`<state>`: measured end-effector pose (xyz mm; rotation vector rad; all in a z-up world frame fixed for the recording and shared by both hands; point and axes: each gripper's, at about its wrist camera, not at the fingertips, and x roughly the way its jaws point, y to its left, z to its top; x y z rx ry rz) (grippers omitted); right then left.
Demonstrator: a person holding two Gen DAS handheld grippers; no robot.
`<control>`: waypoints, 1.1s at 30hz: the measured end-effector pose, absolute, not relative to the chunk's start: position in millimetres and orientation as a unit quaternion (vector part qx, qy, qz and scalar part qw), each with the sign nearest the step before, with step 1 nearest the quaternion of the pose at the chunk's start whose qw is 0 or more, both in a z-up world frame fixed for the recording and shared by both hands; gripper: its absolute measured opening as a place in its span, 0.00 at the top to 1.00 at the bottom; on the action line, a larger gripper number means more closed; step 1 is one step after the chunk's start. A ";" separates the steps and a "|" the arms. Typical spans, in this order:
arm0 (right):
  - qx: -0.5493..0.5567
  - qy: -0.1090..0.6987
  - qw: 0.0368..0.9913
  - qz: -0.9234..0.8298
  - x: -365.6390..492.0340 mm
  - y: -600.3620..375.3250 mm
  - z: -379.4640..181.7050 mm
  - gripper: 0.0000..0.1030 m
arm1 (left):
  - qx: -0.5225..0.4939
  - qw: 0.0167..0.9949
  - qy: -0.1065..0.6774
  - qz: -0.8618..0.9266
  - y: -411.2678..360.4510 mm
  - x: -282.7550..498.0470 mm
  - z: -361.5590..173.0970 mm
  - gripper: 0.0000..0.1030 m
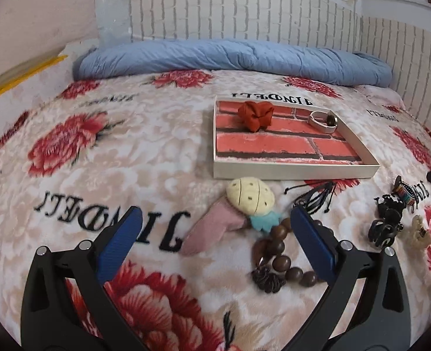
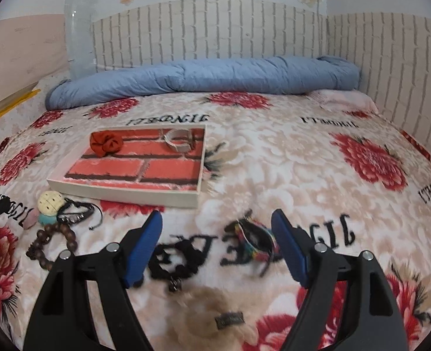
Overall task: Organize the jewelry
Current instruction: 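Withdraw both open grippers from the tray toward the remaining jewelry, then grasp the small black charm with the left gripper while the right grasps the cream scrunchie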
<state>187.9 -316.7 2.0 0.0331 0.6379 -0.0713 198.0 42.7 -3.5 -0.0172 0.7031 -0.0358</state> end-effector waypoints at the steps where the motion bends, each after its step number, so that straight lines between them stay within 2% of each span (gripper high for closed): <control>1: 0.018 0.318 0.947 -0.039 185.6 -318.8 -2.8 0.26 | -0.012 0.937 0.349 -0.019 43.7 198.3 -5.3 0.05; 15: 0.045 0.369 0.926 -0.070 172.1 -332.7 -40.1 0.26 | -0.007 0.921 0.387 -0.043 23.3 196.0 -36.4 0.08; 28: 0.035 0.391 0.917 -0.074 160.9 -327.5 -56.0 0.28 | 0.008 0.907 0.419 -0.046 21.3 186.0 -61.0 0.27; 29: 0.034 0.395 0.915 -0.073 161.8 -327.2 -57.6 0.28 | 0.006 0.905 0.422 -0.049 21.1 186.9 -62.5 0.30; 31: 0.034 0.406 0.911 -0.067 164.5 -326.2 -61.2 0.40 | 0.003 0.904 0.425 -0.056 20.7 187.6 -64.0 0.33; 33: 0.032 0.413 0.908 -0.066 167.1 -324.8 -64.5 0.43 | 0.006 0.903 0.425 -0.056 19.1 187.6 -65.1 0.34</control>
